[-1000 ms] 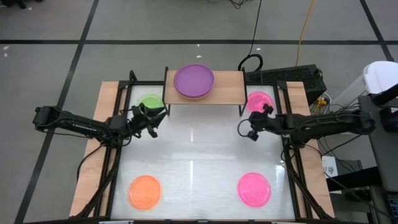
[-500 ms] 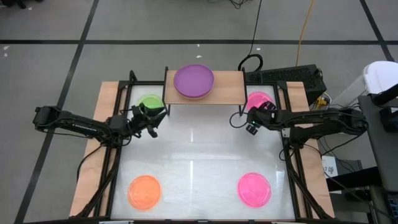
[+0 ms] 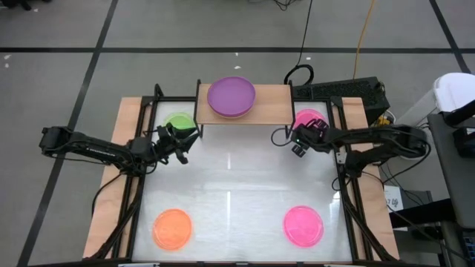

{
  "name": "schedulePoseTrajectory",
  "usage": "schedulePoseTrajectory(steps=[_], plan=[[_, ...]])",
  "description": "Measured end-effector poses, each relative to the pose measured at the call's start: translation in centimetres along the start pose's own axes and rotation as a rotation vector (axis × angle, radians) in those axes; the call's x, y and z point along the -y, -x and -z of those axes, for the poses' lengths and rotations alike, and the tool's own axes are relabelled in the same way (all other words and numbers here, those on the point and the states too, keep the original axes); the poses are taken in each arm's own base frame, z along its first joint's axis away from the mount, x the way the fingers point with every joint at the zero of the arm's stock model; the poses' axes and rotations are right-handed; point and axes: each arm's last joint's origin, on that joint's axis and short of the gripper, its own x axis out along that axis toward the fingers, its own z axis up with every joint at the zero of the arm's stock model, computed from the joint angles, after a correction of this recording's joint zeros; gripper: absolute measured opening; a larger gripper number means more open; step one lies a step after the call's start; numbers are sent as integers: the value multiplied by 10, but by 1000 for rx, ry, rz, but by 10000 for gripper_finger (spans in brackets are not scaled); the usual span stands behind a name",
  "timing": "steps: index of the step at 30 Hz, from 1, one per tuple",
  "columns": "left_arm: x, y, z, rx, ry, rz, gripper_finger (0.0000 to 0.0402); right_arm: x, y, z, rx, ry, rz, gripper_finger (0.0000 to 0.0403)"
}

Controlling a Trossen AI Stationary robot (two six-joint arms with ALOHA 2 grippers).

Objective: Place and stack plates onto a shelf
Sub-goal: Put the top light pink plate on the shelf

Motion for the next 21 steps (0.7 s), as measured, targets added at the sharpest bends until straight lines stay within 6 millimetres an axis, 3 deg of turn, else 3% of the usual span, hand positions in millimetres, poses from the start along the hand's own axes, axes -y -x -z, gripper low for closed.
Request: schedulePoseTrajectory(steps=[16,21], plan=[[0,0,0,0,0,0,157,0,-15,-2,-40,5,32,154],[0,0,0,0,-1,0,157,-1,-15,-2,-42,26,18,127]])
